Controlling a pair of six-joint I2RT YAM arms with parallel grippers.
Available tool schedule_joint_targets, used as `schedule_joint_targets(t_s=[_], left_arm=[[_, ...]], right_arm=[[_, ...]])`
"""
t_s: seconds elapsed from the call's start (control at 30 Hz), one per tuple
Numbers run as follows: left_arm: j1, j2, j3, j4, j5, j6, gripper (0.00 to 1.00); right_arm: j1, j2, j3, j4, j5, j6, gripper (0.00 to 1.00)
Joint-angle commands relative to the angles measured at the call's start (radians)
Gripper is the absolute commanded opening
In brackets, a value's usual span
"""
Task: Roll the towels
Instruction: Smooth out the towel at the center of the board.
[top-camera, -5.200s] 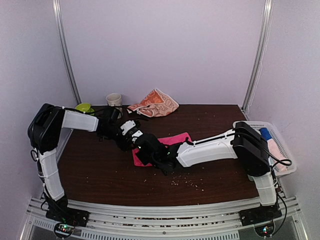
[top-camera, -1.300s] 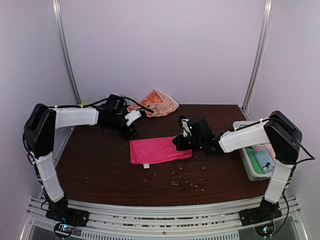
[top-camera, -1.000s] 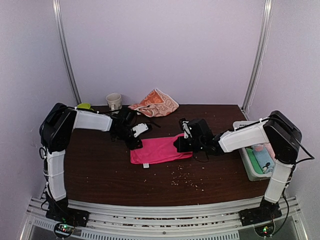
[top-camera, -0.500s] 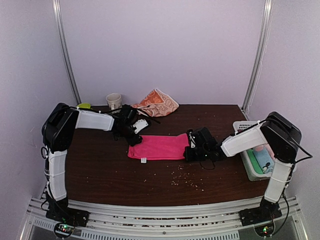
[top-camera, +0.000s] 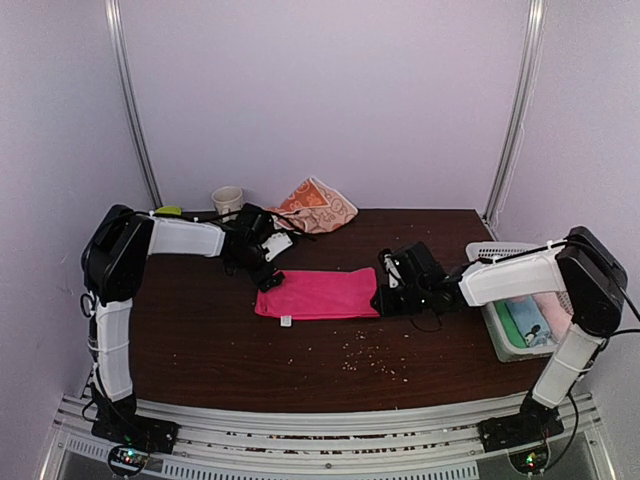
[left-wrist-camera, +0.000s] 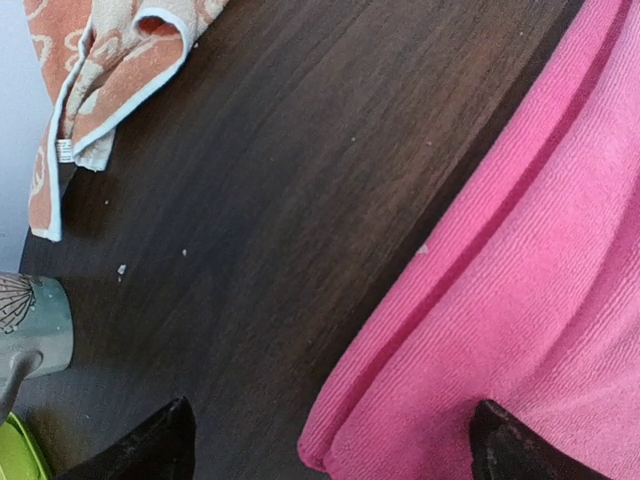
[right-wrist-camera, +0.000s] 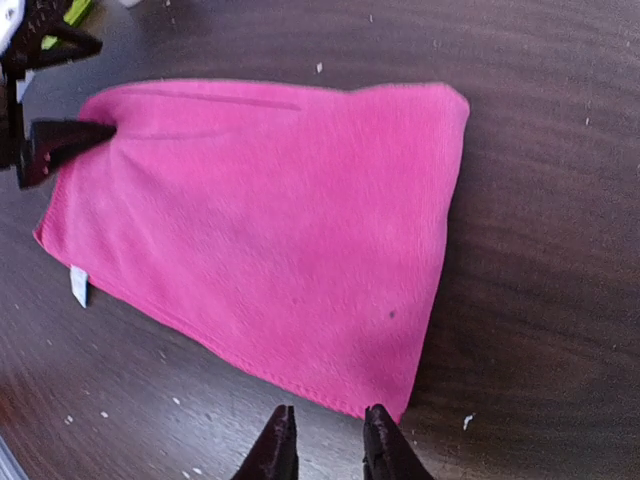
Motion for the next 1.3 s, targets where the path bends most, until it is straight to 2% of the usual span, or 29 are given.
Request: schedule_joint_targets(t_s=[0.0,0.27,0.43,0.8,0.93,1.1,1.17,1.27], left_arm=[[0.014,-0.068,0.035,-0.036,-0.02,0.02,0.98],[0.018,-0.022,0.072,-0.023,-0.073,0.026,0.95],[0.056,0.013,0.145,-0.113,0.045,-0.002,0.95],[0.16,0.105,0.264,-0.315,0.332,-0.022,0.85],[0.176,0.13,0.304,-0.368,0.425,-0.027,0.85],[0.18,0.132,0.321,-0.388,0.461,-0.039,0.85],[0.181,0.123,0.319,-0.379,0.434,-0.055,0.84],[0.183,0.06,0.252,-0.268,0.378,-0.084,0.85]], right_arm=[[-0.008,-0.028,0.13,-0.038,0.074,-0.03,0.28],[-0.026,0.149,0.329,-0.044,0.173,-0.044,0.29],[-0.044,0.25,0.394,-0.048,0.166,-0.035,0.3],[-0.05,0.298,0.385,-0.041,0.155,-0.024,0.31],[-0.05,0.298,0.385,-0.048,0.156,-0.023,0.31],[-0.048,0.3,0.381,-0.051,0.158,-0.021,0.32],[-0.048,0.301,0.38,-0.05,0.157,-0.02,0.32],[-0.049,0.303,0.379,-0.049,0.155,-0.019,0.33]])
